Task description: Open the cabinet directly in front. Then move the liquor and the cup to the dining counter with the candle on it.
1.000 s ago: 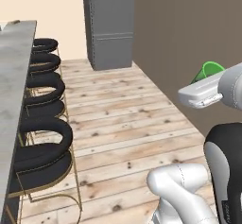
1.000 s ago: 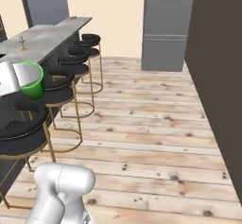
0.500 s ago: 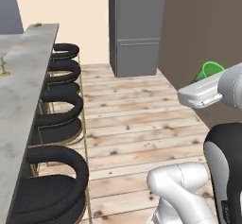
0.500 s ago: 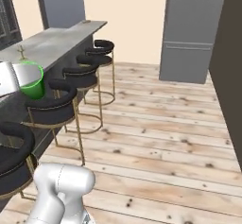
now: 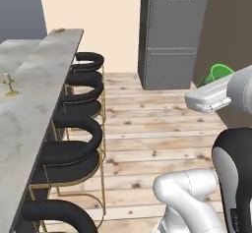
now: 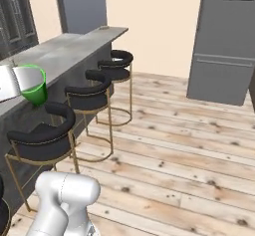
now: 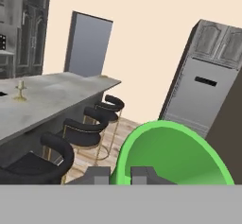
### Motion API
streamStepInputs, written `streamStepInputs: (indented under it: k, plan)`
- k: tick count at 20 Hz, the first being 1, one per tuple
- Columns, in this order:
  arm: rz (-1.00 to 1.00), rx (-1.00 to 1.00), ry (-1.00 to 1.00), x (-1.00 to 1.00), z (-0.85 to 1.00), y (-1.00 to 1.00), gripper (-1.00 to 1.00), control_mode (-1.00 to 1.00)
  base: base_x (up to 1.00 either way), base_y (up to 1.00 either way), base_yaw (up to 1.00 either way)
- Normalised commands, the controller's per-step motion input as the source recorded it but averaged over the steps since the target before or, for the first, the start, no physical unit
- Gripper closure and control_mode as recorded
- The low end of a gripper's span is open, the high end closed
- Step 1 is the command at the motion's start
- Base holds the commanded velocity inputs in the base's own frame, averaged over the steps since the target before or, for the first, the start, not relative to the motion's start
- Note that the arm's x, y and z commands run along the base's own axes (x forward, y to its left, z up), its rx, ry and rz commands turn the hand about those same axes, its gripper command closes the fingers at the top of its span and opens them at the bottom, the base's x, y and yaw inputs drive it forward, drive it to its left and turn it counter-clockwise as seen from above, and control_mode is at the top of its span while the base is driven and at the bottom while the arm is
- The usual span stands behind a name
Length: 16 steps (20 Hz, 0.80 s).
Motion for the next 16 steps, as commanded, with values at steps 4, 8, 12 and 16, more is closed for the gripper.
streamStepInputs:
  k: [4,8,12,16]
  plan:
    - [0.0,0.0,0.0,0.0,0.0,0.0,1.0,1.0,1.0,-0.19,0.27]
    - [0.0,0.0,0.0,0.0,0.0,0.0,1.0,1.0,0.97,-0.19,0.28]
    - [0.0,0.0,0.0,0.0,0.0,0.0,1.0,1.0,0.77,-0.13,0.34]
    - [0.0,0.0,0.0,0.0,0.0,0.0,1.0,1.0,0.68,-0.01,0.41]
